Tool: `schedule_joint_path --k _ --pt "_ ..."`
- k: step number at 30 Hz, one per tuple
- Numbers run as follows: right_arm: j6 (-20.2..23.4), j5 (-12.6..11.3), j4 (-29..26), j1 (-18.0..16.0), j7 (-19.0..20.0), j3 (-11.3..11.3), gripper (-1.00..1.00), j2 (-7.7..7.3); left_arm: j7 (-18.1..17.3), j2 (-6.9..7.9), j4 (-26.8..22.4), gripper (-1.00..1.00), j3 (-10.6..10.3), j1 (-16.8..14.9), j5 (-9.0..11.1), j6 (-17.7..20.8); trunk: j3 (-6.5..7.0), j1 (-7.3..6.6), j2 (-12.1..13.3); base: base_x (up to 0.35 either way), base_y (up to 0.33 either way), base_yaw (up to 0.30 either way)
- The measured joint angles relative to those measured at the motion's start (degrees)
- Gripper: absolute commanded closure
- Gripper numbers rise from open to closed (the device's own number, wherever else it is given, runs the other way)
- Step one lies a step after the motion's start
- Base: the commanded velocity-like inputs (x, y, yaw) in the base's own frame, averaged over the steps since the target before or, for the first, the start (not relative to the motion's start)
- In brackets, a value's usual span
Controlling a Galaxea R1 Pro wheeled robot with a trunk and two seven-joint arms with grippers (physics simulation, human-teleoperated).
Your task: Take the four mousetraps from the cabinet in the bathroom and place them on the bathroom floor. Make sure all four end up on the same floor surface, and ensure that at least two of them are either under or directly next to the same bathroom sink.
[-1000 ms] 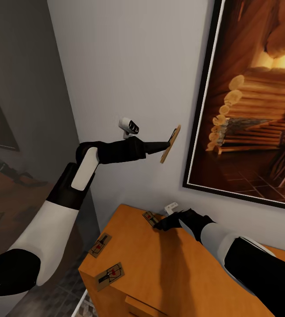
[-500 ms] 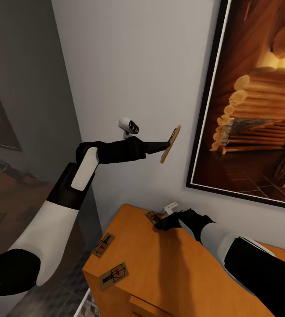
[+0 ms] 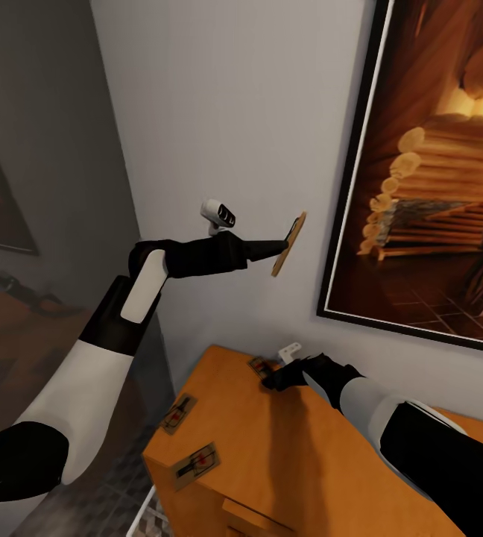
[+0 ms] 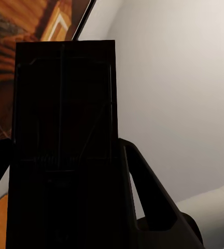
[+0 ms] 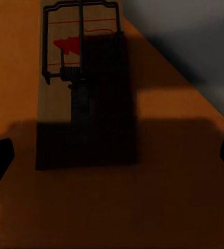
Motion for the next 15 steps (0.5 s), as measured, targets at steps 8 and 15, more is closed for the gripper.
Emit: schedule_joint_path --k 8,15 --pt "0.0 0.0 0.02 0.0 0.0 0.01 -1.0 -0.01 0.04 0.02 0.19 1.0 0.02 0.02 0.05 0.0 0.0 -0.01 0.0 -0.055 0.137 0.0" --pt "0.13 0.0 0.04 0.01 -0.1 0.01 -1.0 0.01 -0.06 0.04 0.01 1.0 0.0 0.03 0.11 0.0 0.0 -0.01 0.0 -0.004 0.011 0.0"
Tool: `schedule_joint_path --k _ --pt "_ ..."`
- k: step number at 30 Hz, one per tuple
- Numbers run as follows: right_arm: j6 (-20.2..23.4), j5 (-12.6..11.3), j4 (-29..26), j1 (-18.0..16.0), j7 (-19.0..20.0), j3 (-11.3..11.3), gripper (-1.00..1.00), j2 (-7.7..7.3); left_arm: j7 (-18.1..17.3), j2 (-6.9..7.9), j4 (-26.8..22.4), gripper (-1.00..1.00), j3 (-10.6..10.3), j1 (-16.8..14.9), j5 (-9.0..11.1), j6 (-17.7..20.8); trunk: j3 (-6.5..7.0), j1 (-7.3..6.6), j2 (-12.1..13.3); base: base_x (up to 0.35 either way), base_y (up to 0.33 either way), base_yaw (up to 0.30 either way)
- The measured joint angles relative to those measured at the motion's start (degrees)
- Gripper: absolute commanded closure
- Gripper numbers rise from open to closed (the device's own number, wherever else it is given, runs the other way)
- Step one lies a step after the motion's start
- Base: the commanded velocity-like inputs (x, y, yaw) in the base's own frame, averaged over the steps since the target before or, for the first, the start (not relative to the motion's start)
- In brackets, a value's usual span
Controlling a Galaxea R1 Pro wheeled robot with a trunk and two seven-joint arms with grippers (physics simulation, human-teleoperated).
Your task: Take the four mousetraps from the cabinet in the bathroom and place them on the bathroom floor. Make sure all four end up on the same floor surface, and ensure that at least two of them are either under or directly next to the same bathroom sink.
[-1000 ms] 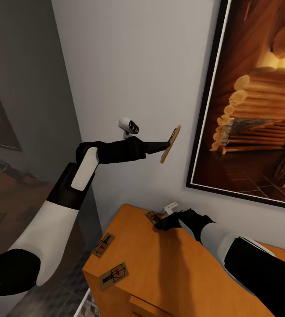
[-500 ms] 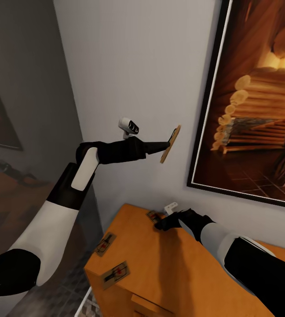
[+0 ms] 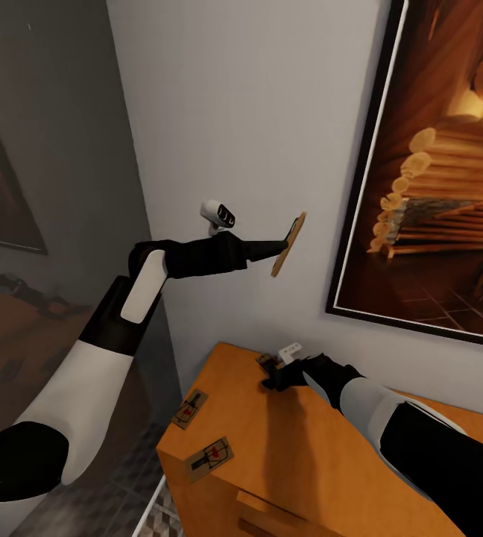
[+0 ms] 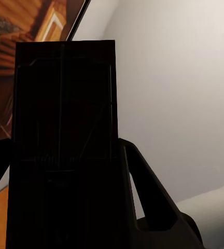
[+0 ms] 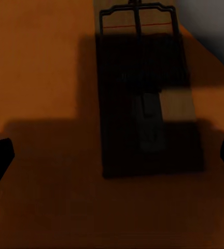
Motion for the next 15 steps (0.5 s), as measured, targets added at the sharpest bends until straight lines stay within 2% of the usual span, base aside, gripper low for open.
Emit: schedule_joint_path --k 4,8,15 --pt "0.27 -0.17 0.37 0.04 -1.31 -0.02 -1.0 0.31 -0.01 0.0 -0.03 1.0 0.0 0.0 0.0 0.0 0.0 0.0 0.0 0.0 0.001 0.0" --pt "0.41 -0.36 0.61 0.07 -8.03 -0.07 -1.0 0.68 -0.03 0.0 -0.03 1.0 0.0 0.0 0.0 0.0 0.0 0.0 0.0 0.0 0.0 0.0" --pt "0.51 -0.54 0.66 0.07 -9.89 -0.45 -1.0 0.65 -0.01 0.0 -0.03 1.0 0.0 0.0 -0.01 -0.01 0.0 0.0 -0.01 0.0 0.0 0.0"
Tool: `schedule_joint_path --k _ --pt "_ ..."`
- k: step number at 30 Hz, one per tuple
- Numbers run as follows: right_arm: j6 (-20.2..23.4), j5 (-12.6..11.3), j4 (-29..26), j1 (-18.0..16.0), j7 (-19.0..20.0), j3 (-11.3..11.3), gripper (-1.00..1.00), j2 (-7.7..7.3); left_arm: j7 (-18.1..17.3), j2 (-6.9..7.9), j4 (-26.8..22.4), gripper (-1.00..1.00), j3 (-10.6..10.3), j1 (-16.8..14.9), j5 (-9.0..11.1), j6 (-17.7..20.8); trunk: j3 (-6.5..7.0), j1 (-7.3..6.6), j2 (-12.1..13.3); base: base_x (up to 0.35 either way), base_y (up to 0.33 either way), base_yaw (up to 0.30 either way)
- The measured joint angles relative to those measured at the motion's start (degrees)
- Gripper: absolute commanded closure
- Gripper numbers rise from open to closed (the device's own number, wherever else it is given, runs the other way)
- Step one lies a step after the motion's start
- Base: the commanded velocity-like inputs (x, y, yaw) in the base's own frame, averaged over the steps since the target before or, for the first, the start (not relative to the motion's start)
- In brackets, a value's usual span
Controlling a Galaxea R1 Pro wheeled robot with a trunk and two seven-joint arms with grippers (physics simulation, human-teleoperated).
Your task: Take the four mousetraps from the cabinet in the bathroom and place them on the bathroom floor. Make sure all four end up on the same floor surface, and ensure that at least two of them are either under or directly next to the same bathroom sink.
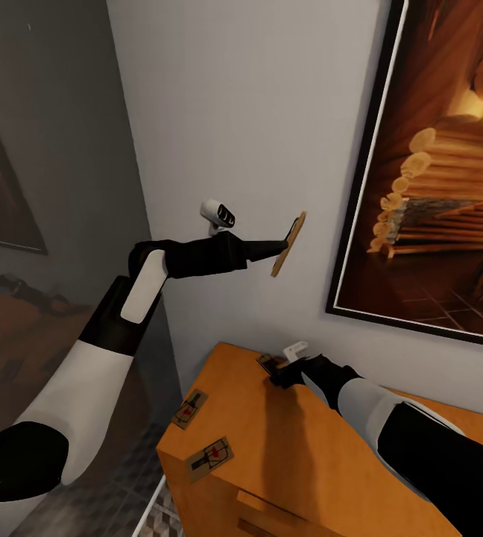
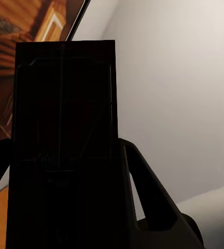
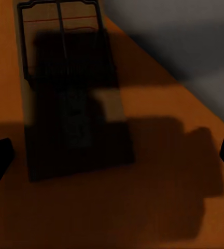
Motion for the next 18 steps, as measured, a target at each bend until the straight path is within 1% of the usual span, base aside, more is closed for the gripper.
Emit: schedule_joint_path --k 14,18 --pt "0.01 0.16 -0.04 0.0 -0.25 0.2 -1.0 0.14 -0.02 0.0 -0.03 1.0 0.0 0.0 0.0 0.02 0.0 0.0 0.0 0.0 0.0 0.0" --pt "0.01 0.18 -0.04 0.0 -0.21 0.31 -1.0 0.62 -0.02 -0.01 -0.02 1.0 0.0 0.0 0.01 0.02 0.0 0.0 0.01 0.0 0.0 0.0"
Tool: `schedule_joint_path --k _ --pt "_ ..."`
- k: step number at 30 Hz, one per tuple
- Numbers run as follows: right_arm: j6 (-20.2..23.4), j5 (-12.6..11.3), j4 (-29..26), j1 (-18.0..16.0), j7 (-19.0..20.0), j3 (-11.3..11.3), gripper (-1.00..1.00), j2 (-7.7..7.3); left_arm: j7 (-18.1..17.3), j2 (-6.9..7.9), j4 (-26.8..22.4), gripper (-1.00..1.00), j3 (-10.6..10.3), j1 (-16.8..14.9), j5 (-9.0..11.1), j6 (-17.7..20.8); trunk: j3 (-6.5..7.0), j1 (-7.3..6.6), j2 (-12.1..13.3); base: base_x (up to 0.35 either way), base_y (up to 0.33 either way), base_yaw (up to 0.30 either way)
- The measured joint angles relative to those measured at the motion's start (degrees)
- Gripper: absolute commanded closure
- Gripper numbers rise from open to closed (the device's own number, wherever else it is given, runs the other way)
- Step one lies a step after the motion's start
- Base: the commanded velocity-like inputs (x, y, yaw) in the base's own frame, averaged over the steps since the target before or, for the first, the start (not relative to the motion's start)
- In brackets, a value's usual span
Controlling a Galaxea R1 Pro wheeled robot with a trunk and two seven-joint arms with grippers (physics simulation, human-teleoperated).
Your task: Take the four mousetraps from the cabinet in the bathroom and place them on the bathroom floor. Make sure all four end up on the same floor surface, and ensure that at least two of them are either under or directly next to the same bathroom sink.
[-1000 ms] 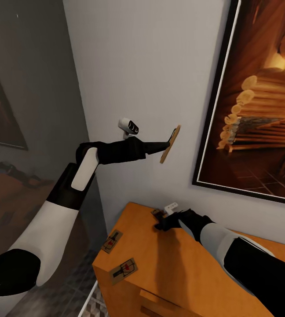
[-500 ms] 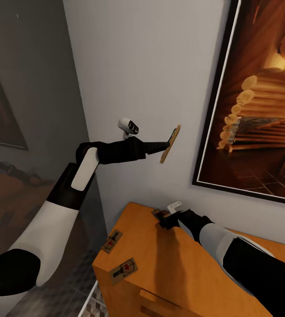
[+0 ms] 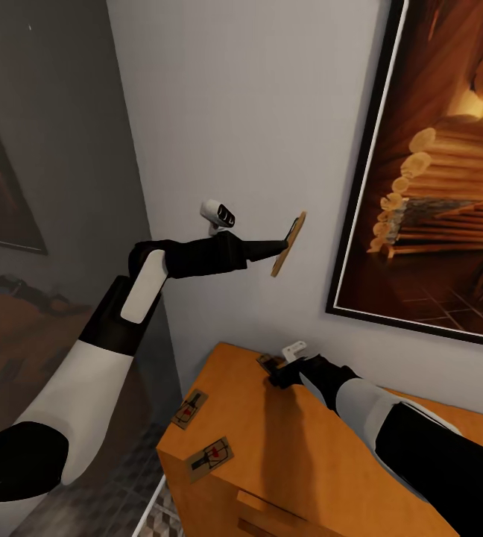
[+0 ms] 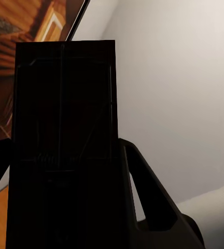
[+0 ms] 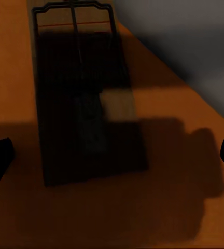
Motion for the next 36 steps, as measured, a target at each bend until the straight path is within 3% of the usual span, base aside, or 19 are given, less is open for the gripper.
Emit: schedule_joint_path --k 36 --pt "0.09 0.01 0.0 0.0 -0.09 0.09 -1.0 0.76 0.02 0.01 0.01 1.0 0.01 0.17 0.08 0.0 0.0 0.0 0.0 0.0 0.0 0.0"
